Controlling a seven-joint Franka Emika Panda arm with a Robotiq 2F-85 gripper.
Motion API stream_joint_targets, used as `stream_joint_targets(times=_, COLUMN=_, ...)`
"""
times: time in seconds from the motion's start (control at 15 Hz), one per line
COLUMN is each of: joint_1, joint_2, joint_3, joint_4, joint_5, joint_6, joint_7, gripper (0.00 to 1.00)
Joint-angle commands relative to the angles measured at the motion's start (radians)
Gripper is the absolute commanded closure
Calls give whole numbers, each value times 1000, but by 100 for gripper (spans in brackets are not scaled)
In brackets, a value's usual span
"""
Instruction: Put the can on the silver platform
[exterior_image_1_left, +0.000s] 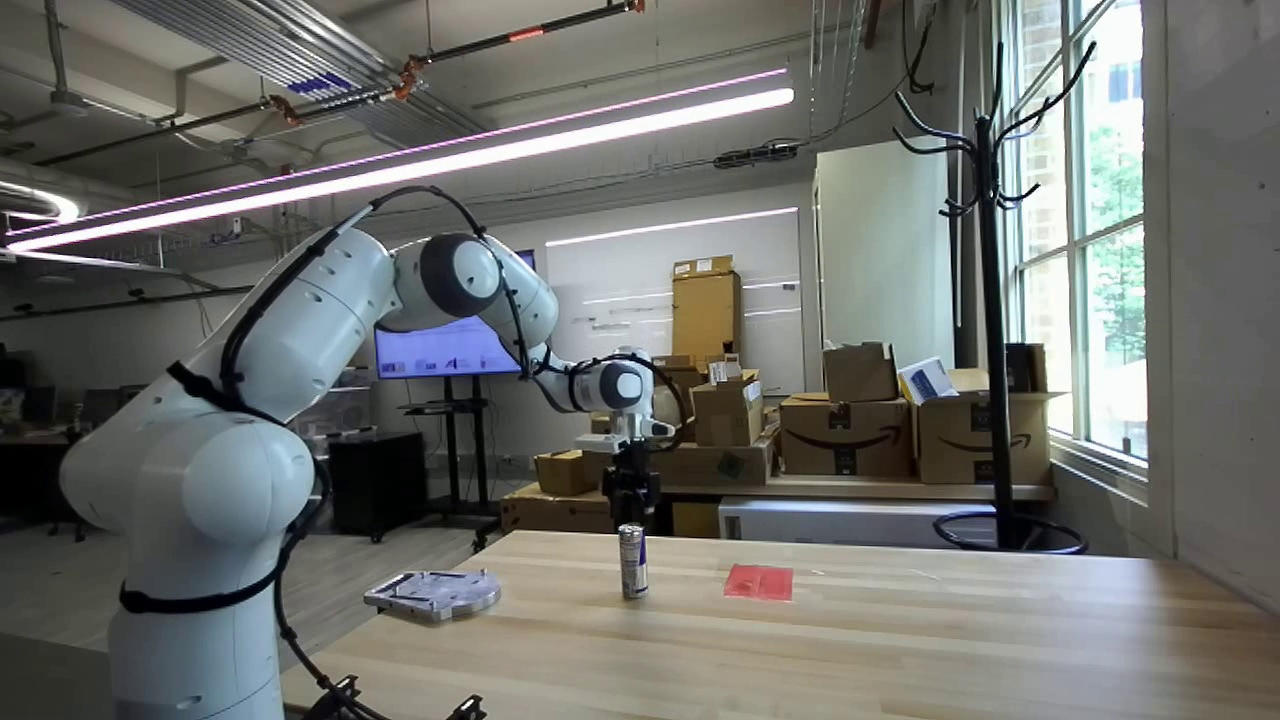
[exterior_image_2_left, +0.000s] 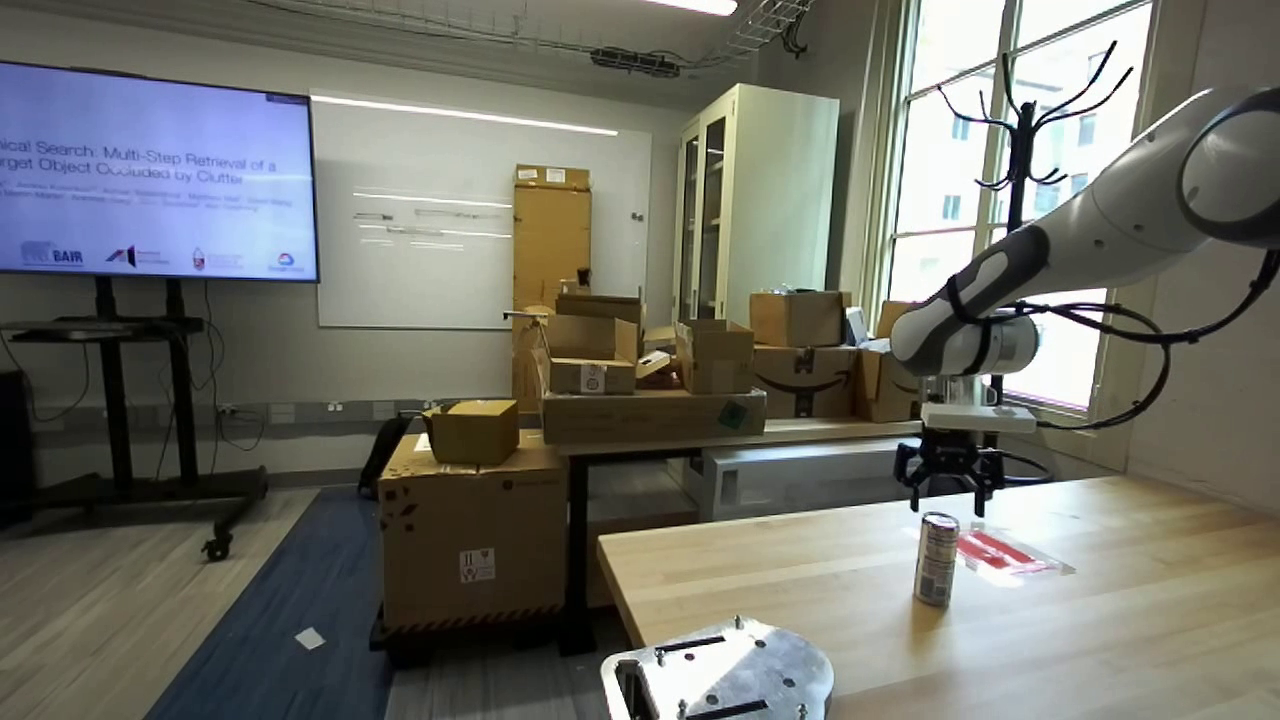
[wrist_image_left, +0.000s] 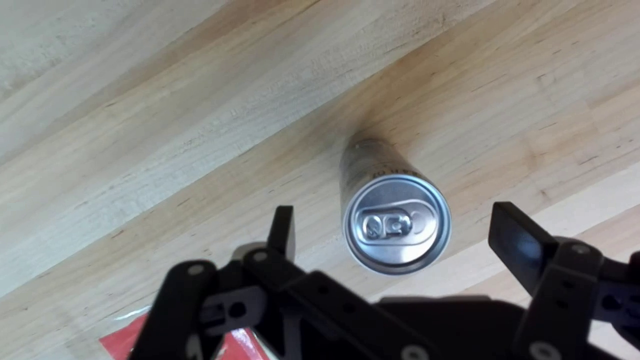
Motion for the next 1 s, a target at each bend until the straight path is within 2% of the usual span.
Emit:
stream_joint_targets(times=0.0, joint_1=-23, joint_2=31, joint_3=15, joint_4=27, joint_5=19, joint_6=7, joint_7=-36, gripper=0)
stream_joint_targets(times=0.53, joint_1=-20, joint_2=68, joint_3=18, joint_4=44, joint_5=13, joint_6=5, joint_7=-44, gripper=0)
stream_joint_targets(times=0.67, joint_1=-21, joint_2=73, joint_3=19, joint_4=45, joint_5=12, joint_6=6, joint_7=-51, gripper=26)
stream_joint_targets(times=0.93, joint_1=-20, joint_2=77, joint_3=19, joint_4=47, joint_5=8, joint_6=18, joint_7=-63, gripper=58)
